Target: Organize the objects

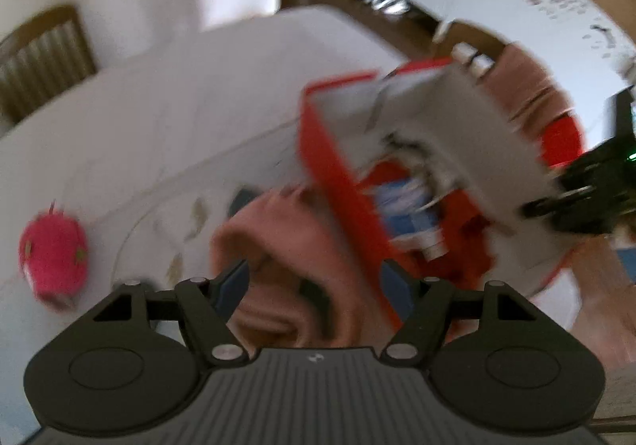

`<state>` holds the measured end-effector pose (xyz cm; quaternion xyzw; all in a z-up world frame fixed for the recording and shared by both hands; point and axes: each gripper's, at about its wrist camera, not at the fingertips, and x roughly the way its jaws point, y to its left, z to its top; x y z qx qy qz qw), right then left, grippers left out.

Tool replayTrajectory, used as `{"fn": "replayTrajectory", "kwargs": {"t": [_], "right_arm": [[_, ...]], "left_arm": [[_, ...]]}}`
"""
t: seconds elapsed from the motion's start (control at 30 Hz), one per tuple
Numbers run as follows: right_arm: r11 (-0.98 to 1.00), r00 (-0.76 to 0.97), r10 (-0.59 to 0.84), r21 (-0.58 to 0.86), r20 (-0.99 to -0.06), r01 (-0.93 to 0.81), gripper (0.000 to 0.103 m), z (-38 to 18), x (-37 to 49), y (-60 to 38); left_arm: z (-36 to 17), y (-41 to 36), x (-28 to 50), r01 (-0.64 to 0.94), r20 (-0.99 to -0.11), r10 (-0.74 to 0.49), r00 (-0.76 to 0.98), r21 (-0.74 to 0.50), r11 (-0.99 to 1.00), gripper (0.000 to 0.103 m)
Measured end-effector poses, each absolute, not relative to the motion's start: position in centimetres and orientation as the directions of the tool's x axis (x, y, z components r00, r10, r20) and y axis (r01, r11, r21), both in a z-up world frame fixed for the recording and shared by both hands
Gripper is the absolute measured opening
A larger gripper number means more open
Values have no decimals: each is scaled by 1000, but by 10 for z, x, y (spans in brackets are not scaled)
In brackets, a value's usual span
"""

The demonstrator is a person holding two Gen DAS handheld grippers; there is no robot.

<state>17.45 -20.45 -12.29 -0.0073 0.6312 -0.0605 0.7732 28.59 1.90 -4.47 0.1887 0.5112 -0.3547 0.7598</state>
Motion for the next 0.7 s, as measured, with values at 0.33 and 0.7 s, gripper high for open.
{"fn": "replayTrajectory", "kwargs": {"t": [0.33, 0.7], "right_arm": [[992, 186, -105, -90, -977, 85, 8, -125, 176, -204], [992, 183, -105, -90, -978, 87, 8, -125, 176, -204]], "left_arm": [[-132, 40, 317, 625, -955, -244, 170, -87, 776, 72], [-153, 26, 314, 623, -967, -202, 156, -63, 780, 40]]}}
